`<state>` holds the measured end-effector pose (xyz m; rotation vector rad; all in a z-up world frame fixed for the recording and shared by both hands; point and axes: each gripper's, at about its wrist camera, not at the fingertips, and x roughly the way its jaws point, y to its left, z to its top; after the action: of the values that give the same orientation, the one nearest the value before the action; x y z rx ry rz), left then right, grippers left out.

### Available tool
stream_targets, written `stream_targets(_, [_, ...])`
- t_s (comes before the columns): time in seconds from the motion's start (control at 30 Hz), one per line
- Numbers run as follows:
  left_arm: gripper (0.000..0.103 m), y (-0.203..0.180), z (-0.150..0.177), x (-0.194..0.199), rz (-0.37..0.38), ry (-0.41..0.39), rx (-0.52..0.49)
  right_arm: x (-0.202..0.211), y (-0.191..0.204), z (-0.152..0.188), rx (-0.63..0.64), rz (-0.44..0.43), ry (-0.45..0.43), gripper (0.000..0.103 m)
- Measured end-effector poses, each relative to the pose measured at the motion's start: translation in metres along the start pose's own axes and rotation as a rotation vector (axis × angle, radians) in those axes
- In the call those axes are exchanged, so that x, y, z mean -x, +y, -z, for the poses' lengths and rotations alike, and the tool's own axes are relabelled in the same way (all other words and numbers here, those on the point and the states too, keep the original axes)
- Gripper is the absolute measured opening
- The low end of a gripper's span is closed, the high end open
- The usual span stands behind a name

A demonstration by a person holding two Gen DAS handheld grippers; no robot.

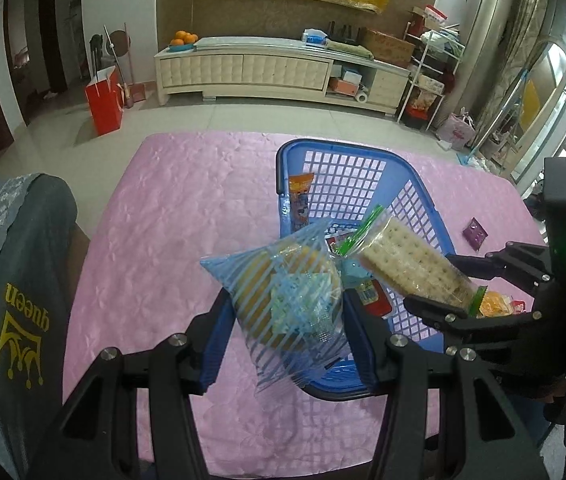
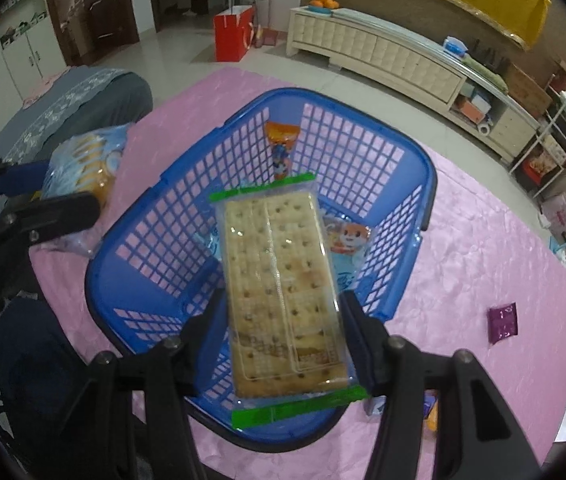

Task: Organize snacks
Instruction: 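Carry the bread bag and cracker pack over the blue basket and open both grippers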

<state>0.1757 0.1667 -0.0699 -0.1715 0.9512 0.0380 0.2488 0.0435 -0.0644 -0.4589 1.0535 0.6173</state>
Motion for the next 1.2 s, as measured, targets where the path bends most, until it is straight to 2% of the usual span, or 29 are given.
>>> stream_targets(0.03, [0.051, -0.001, 0.0, -0.001, -0.001, 0.004, -0.006, 0.001, 0.002, 0.001, 0.009, 0.025, -0.005, 0.067])
stream_targets(0.1, [0.051, -0.006, 0.0, -0.001, -0.004, 0.009, -0.015, 0.006, 0.001, 0.002, 0.019, 0.056, -0.026, 0.087])
stream_targets(0.17, [0.051, -0.01, 0.0, 0.0, 0.003, 0.009, -0.023, 0.011, -0.004, 0.005, 0.003, 0.063, -0.039, 0.093])
stream_targets(0.57, [0.051, -0.036, -0.005, -0.009, 0.037, 0.026, -0.086, 0.028, -0.046, 0.026, -0.139, 0.05, -0.044, 0.093])
stream_targets(1.0, [0.052, -0.061, -0.004, -0.042, 0.071, 0.101, -0.095, 0.033, -0.07, 0.043, -0.2, 0.073, -0.06, 0.093])
stream_targets(1.17, [0.055, -0.061, -0.003, -0.047, 0.075, 0.12, -0.076, 0.036, -0.076, 0.048, -0.217, 0.069, -0.07, 0.093])
stream_targets(1.2, [0.059, -0.063, -0.002, -0.046, 0.079, 0.118, -0.081, 0.037, -0.077, 0.049, -0.22, 0.068, -0.073, 0.093])
